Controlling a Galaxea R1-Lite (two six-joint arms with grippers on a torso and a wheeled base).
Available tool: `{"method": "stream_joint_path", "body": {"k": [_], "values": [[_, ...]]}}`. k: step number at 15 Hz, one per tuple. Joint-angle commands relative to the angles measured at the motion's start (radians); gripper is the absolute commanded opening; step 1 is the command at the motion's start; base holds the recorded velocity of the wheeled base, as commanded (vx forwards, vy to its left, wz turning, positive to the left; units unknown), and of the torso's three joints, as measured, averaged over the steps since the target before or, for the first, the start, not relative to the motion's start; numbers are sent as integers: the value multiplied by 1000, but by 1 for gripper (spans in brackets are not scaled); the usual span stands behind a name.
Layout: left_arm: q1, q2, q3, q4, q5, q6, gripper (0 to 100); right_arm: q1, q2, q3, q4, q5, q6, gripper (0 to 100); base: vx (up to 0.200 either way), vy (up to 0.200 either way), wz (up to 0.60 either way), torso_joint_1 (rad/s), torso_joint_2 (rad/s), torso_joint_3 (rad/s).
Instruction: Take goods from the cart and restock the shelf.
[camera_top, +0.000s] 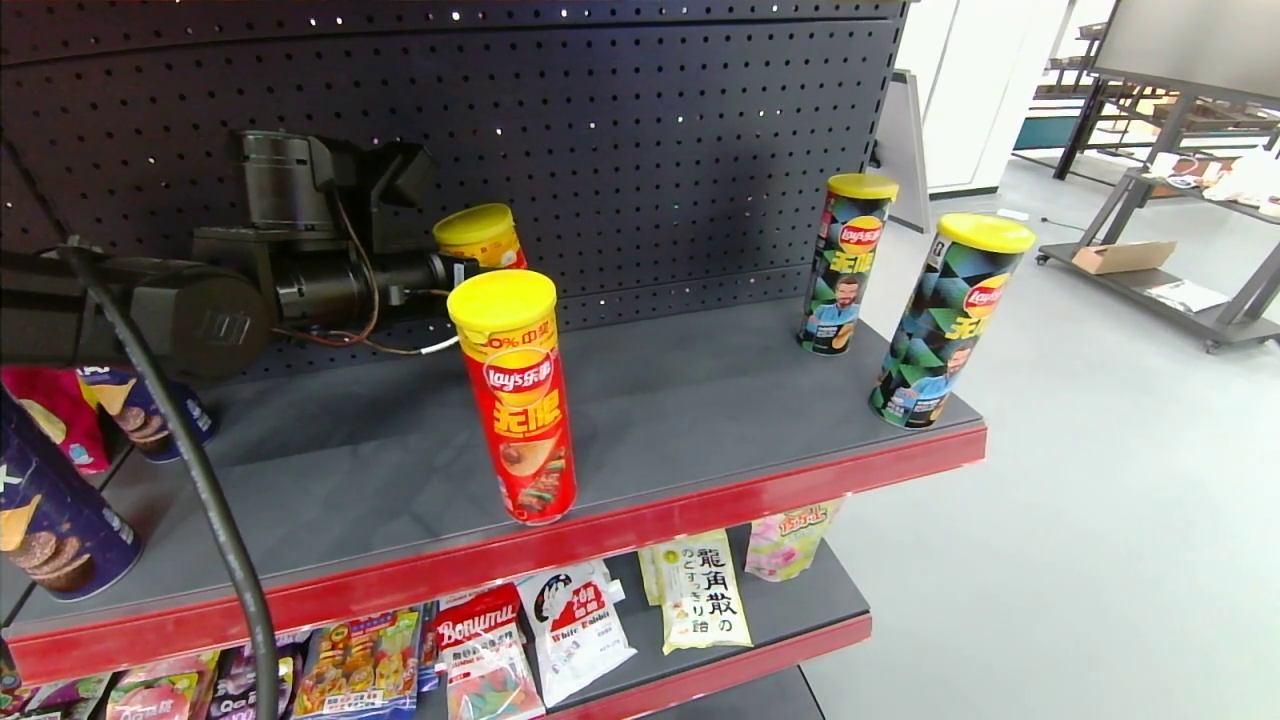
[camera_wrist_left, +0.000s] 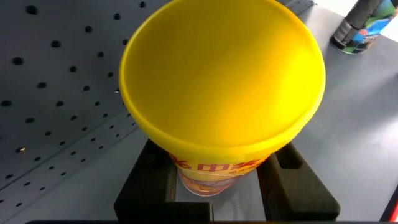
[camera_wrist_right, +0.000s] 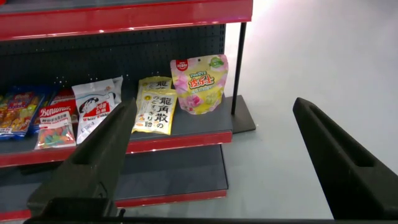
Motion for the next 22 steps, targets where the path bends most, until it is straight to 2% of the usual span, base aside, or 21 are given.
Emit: {"method": "stream_joint_path", "body": {"k": [1,2,11,20,21,22], "values": [[1,2,1,1,-34,24,0,1,1,0,0,0,-1,100,0,0,0,0,0,0],[1,2,-1,3,-47,40,0,1,1,0,0,2,-1,100,0,0,0,0,0,0],[15,11,-42,64,-34,43,0,1,1,0,0,2,-1,100,0,0,0,0,0,0],[13,16,-41,67,-34,52,0,1,1,-1,0,0,-1,100,0,0,0,0,0,0],[13,16,-41,66,-34,54,100,1,1,0,0,0,-1,100,0,0,0,0,0,0],[13,14,-44,67,-34,57,100,1,1,0,0,2,-1,100,0,0,0,0,0,0]]}}
